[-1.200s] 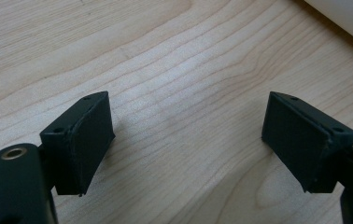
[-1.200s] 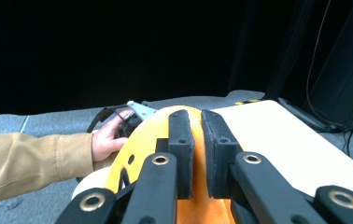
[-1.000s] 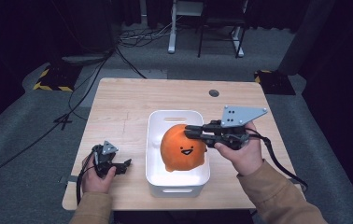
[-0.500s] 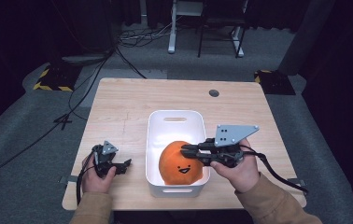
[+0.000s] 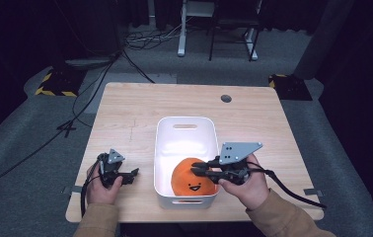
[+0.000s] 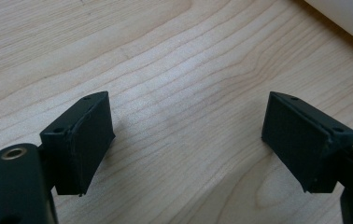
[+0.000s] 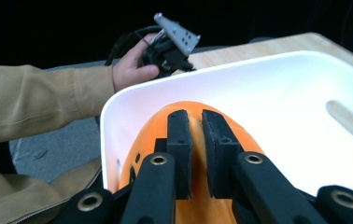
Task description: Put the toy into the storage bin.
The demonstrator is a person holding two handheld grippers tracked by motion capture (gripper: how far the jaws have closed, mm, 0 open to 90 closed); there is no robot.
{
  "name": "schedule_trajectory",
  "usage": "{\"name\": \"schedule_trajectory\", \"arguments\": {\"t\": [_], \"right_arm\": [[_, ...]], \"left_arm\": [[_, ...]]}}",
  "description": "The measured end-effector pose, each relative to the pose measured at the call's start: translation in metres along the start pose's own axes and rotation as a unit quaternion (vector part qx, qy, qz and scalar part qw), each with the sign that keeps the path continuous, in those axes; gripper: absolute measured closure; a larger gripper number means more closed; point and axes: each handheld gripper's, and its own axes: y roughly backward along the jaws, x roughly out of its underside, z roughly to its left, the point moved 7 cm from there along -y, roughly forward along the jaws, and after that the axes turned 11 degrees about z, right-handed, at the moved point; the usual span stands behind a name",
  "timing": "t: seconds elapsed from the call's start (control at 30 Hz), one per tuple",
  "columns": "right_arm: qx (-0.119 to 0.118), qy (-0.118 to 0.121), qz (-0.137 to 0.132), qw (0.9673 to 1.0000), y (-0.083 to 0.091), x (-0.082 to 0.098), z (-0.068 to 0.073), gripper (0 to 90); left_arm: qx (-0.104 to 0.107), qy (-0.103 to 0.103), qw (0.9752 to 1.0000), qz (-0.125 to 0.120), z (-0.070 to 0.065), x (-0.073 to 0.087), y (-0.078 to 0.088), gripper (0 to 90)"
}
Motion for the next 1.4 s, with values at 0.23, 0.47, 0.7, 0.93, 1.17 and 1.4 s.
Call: {"name": "schedule_trajectory", "arguments": {"t": [0.23, 0.47, 0.7, 0.93, 1.17, 1.4], "right_arm": [[-0.008, -0.012, 0.033, 0.9993, -0.009, 0.014, -0.001, 81.5], [-0.017, -0.012, 0.078, 0.9968, -0.021, 0.027, 0.001, 79.9], [-0.021, -0.023, 0.077, 0.9965, -0.020, 0.026, 0.000, 73.5], [-0.001, -0.020, 0.055, 0.9983, -0.018, 0.021, -0.003, 56.2], [0.019, -0.018, 0.025, 0.9994, -0.006, 0.012, -0.010, 46.0], [0.036, -0.028, 0.002, 0.9990, 0.011, 0.005, -0.021, 38.0]], "left_arm": [[0.000, 0.000, 1.0000, 0.000, 0.000, 0.000, 0.000, 17.0], [0.000, 0.000, 1.0000, 0.000, 0.000, 0.000, 0.000, 17.0], [-0.001, 0.000, 1.0000, -0.001, 0.000, 0.000, 0.000, 17.0], [-0.001, 0.000, 1.0000, -0.001, 0.000, 0.000, 0.000, 17.0], [-0.001, 0.000, 1.0000, -0.001, 0.000, 0.000, 0.000, 17.0], [0.001, 0.000, 1.0000, 0.000, 0.000, 0.000, 0.000, 17.0]]}}
